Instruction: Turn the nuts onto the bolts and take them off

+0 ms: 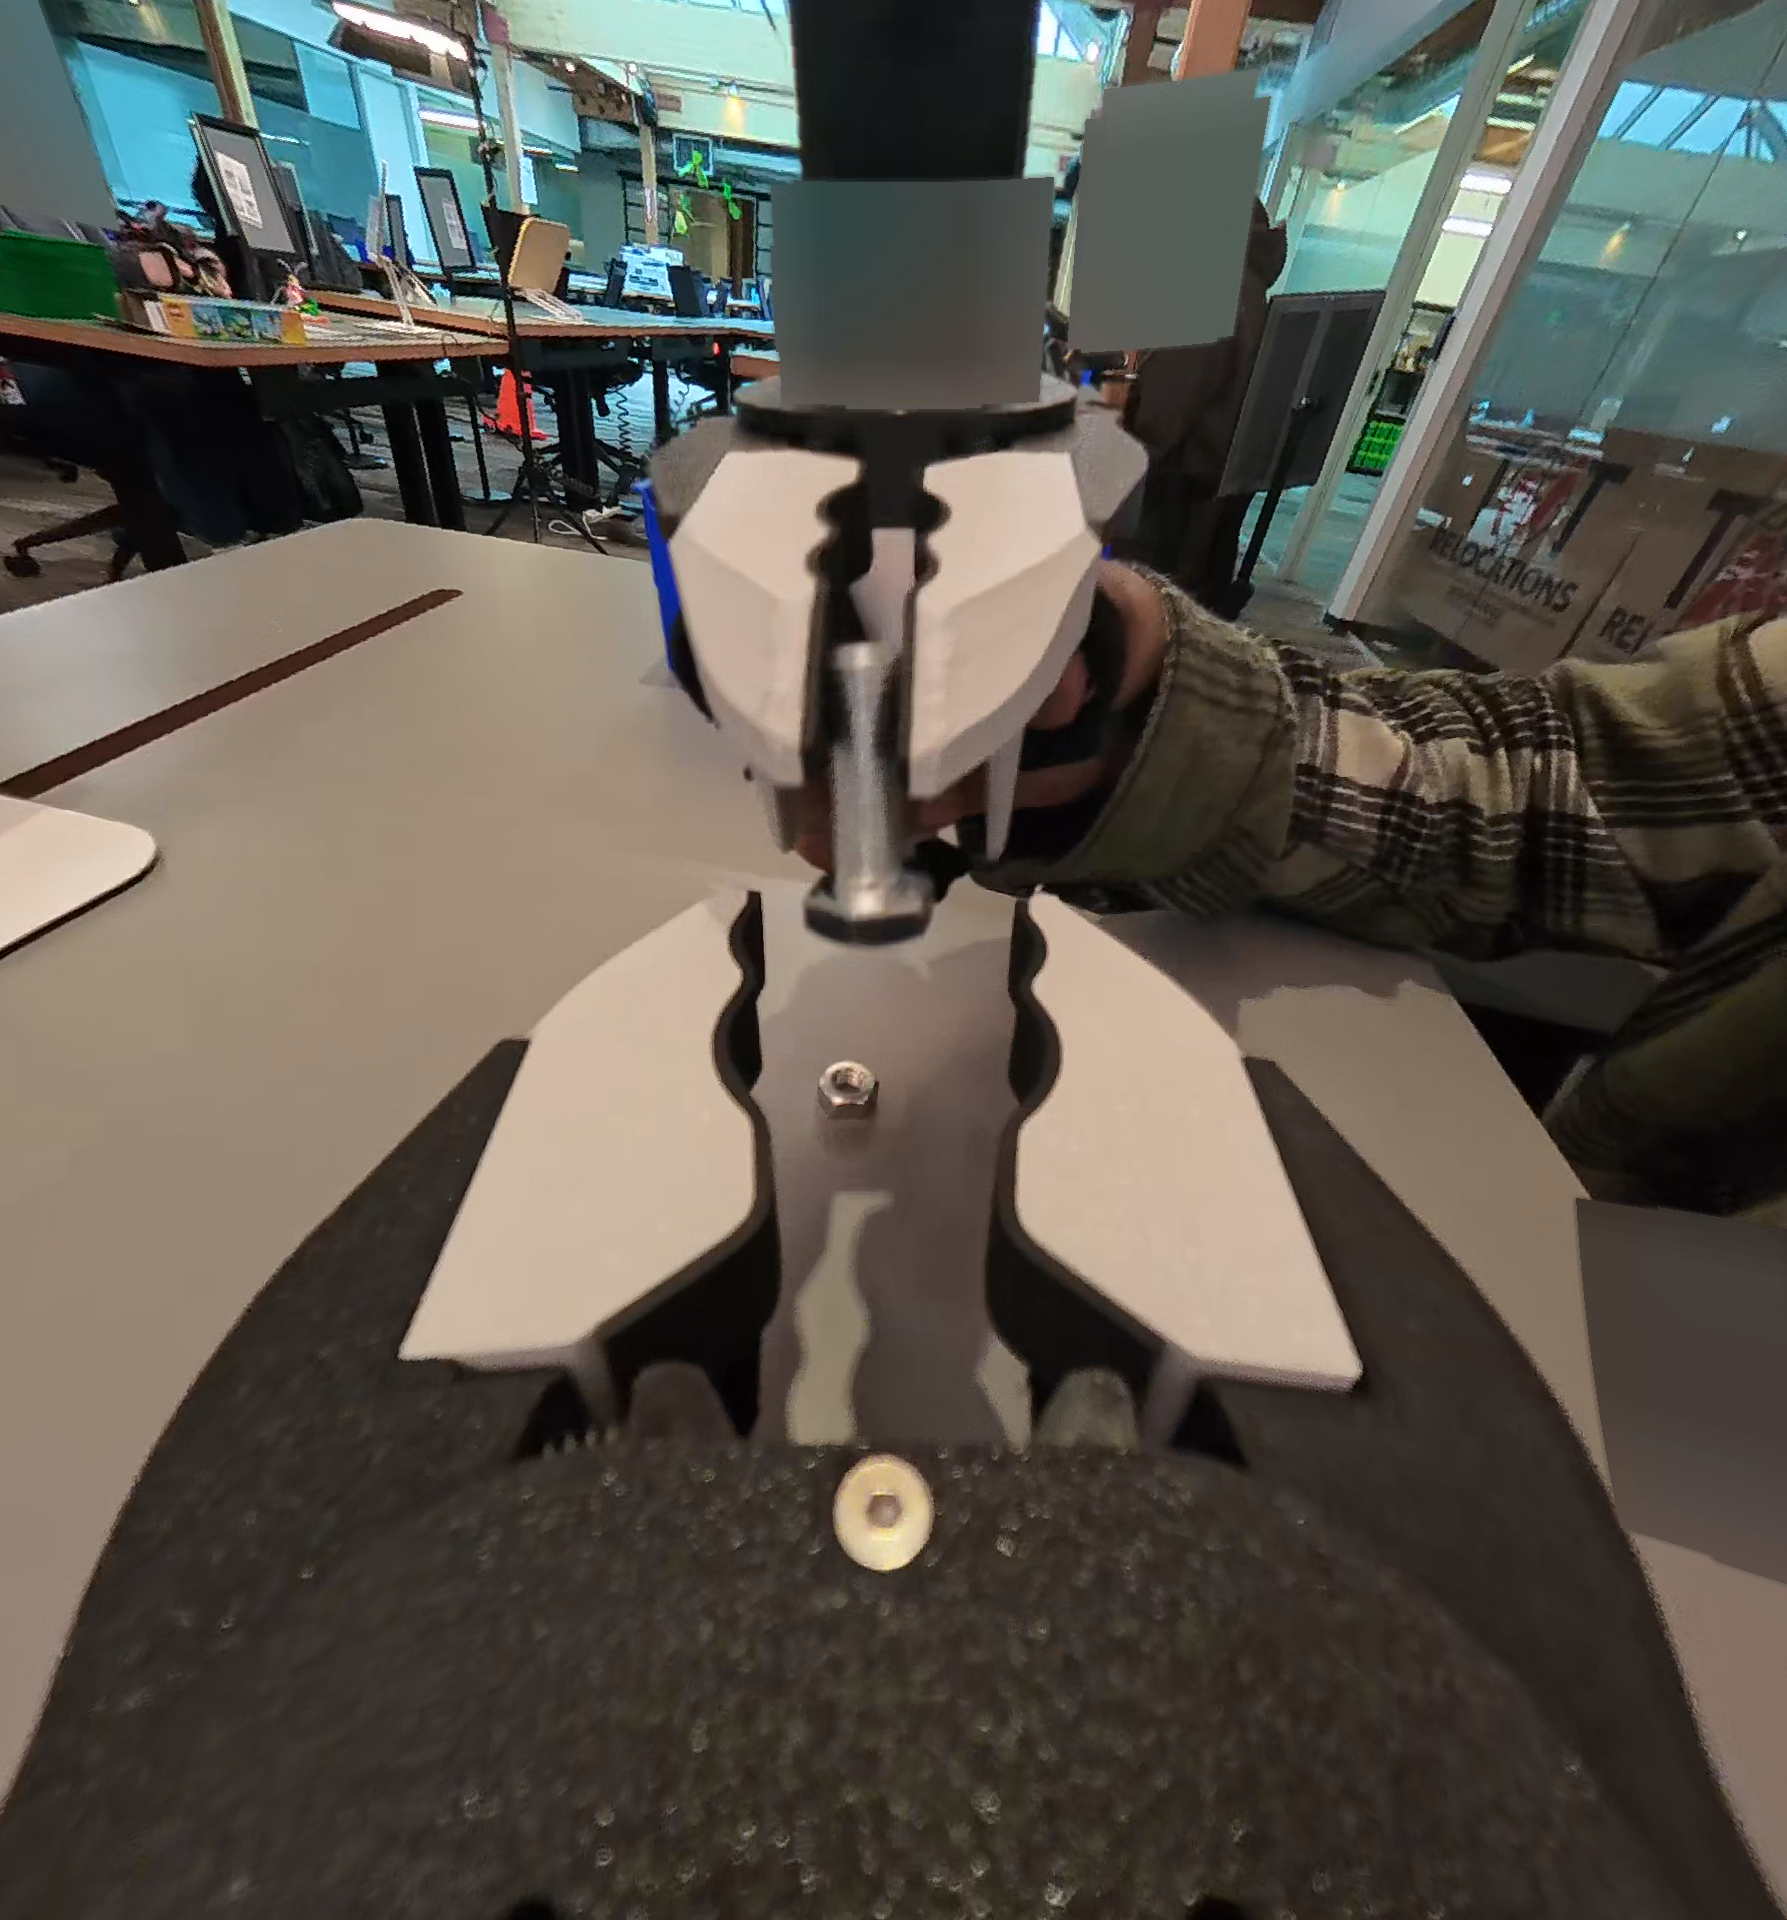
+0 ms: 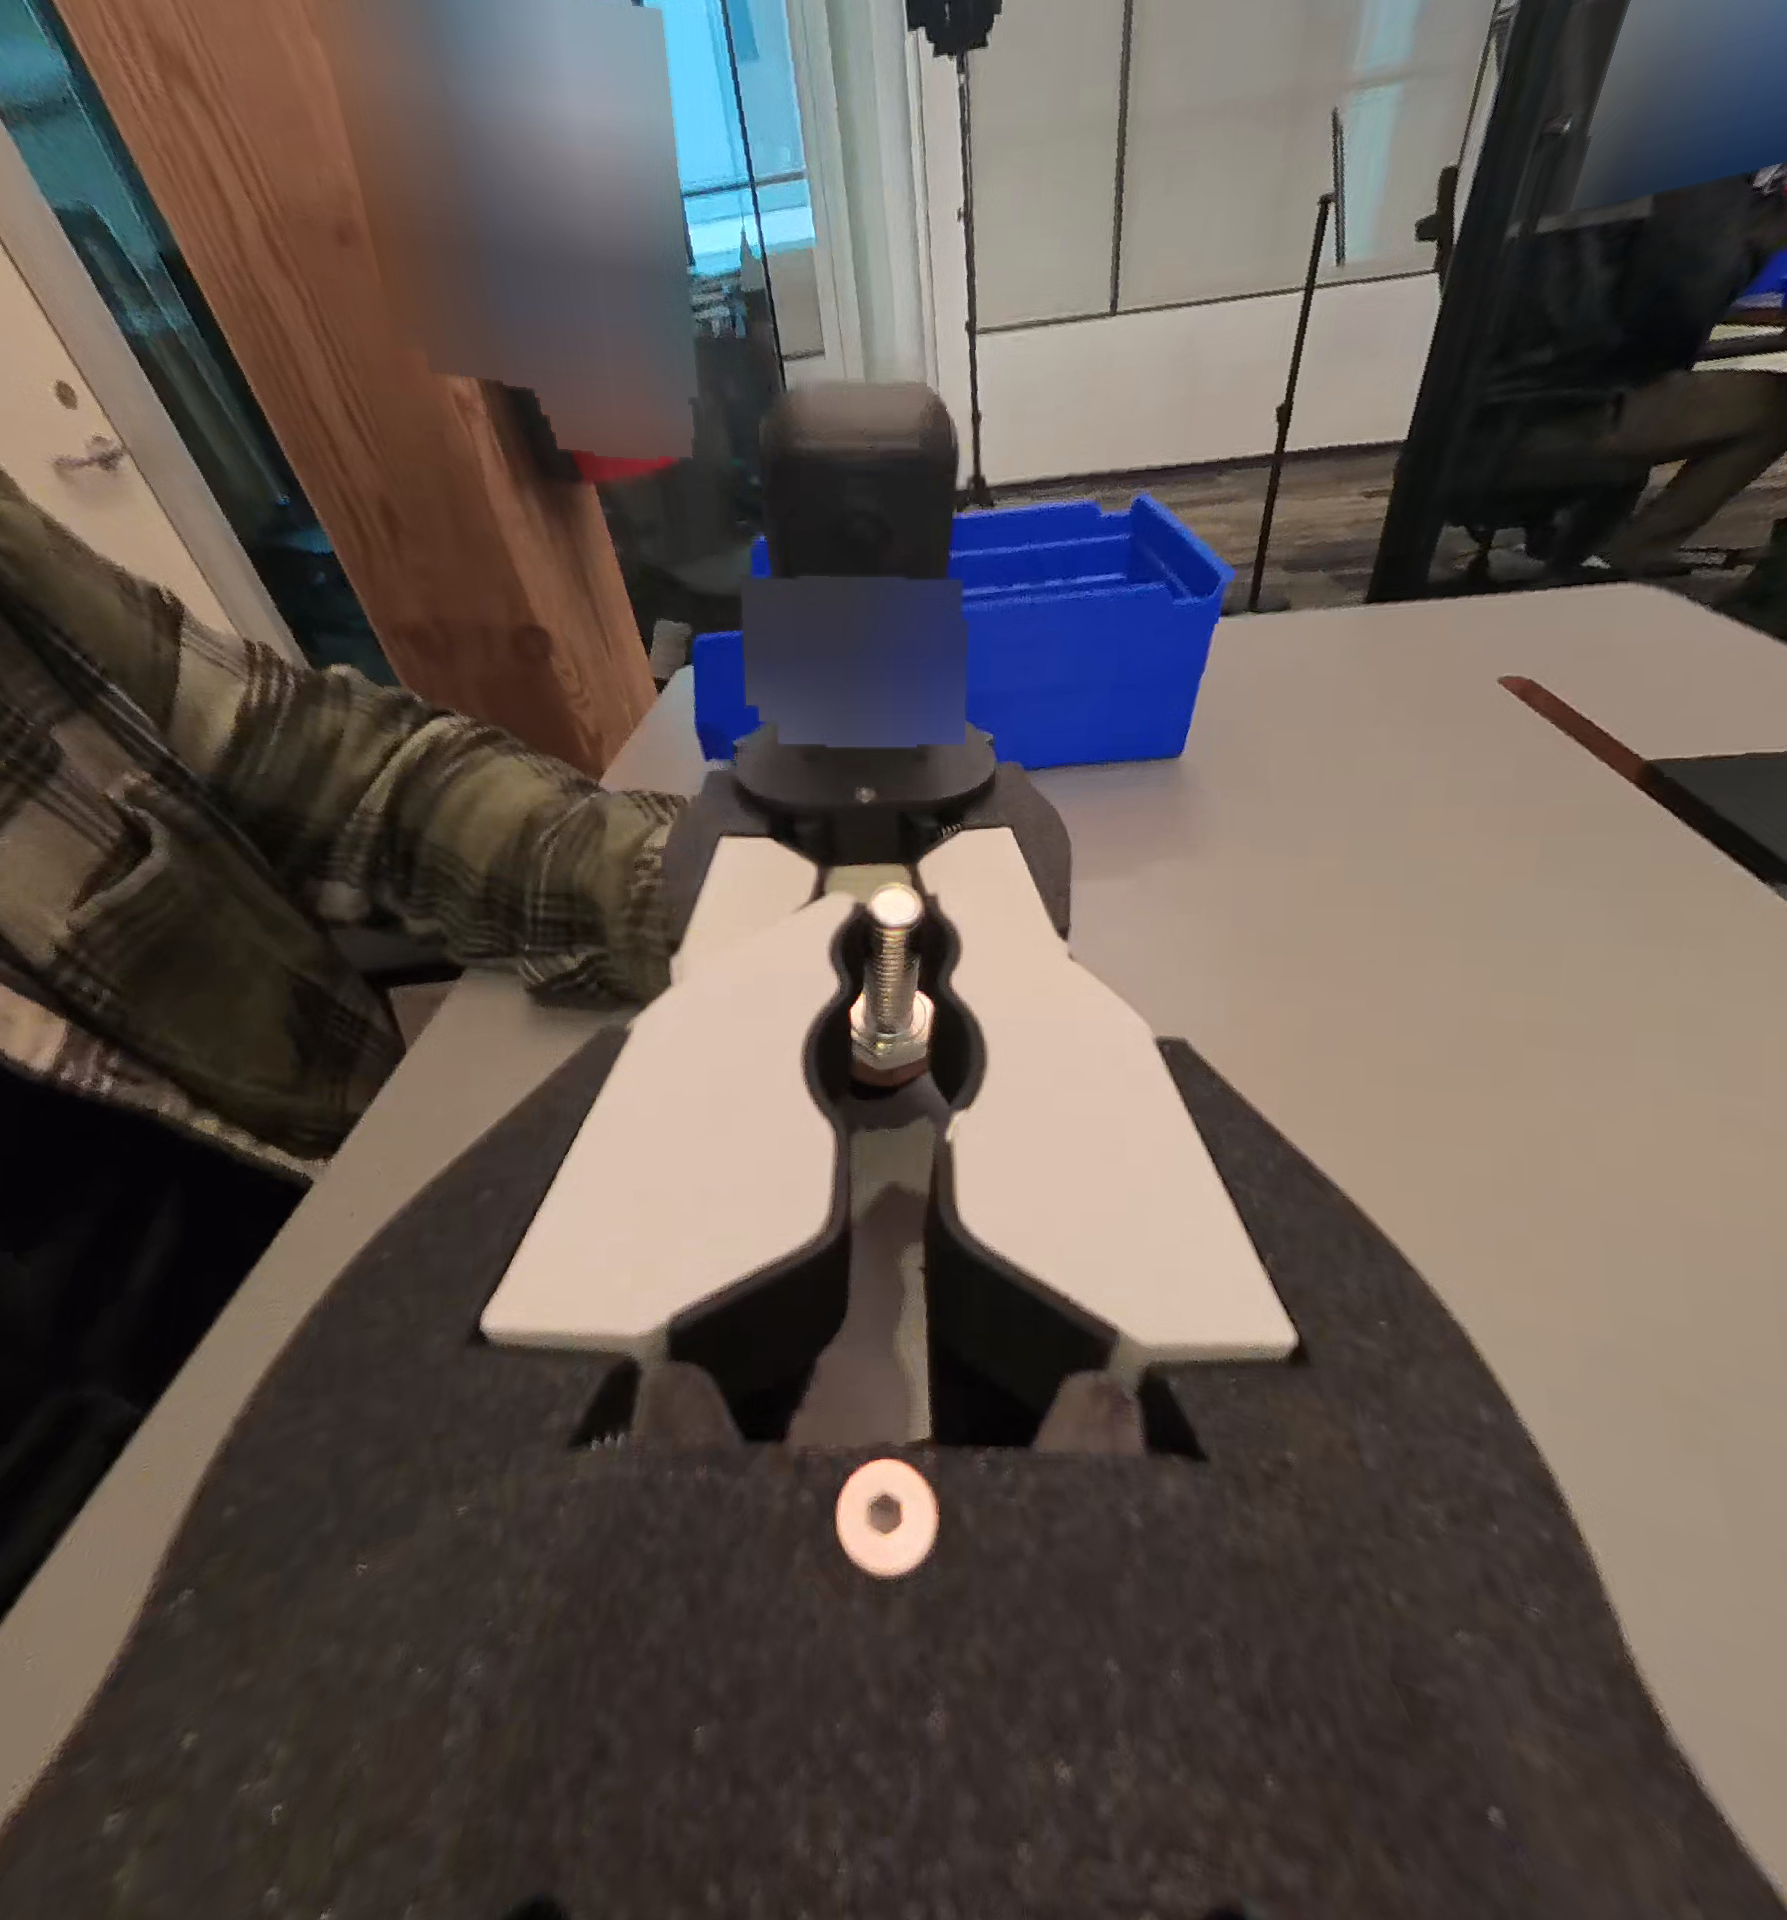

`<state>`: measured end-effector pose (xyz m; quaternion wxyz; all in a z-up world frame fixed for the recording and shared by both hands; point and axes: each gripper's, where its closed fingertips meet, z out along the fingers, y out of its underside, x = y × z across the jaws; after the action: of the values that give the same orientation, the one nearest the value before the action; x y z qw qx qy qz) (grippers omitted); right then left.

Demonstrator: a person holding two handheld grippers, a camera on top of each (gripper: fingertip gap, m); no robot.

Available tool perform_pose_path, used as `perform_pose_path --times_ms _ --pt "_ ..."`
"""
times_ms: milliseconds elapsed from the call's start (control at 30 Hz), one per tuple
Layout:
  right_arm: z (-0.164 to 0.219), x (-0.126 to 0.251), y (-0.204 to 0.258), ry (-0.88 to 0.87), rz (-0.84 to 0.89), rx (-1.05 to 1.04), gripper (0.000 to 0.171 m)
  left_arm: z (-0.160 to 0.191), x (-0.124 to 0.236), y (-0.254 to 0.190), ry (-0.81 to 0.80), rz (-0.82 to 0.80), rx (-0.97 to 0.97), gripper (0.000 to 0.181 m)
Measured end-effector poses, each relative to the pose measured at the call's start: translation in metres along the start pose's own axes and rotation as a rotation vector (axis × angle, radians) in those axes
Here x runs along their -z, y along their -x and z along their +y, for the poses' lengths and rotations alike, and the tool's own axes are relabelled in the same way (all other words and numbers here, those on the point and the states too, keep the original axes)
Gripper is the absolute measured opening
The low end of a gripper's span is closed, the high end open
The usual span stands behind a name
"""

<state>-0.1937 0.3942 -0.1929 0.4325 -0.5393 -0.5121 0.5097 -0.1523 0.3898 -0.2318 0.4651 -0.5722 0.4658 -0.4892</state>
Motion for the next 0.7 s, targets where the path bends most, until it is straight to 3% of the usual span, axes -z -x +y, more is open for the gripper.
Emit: perform_pose_path --times_ms 333,700 --pt "0.014 -0.003 0.007 0.071 -0.017 0.042 0.009 -0.002 -0.002 -0.006 0.001 -0.02 -0.057 0.024" --pt "0.006 -0.003 0.013 0.057 -0.01 0.117 0.009 -0.002 -0.003 -0.007 0.008 -0.027 -0.072 0.016"
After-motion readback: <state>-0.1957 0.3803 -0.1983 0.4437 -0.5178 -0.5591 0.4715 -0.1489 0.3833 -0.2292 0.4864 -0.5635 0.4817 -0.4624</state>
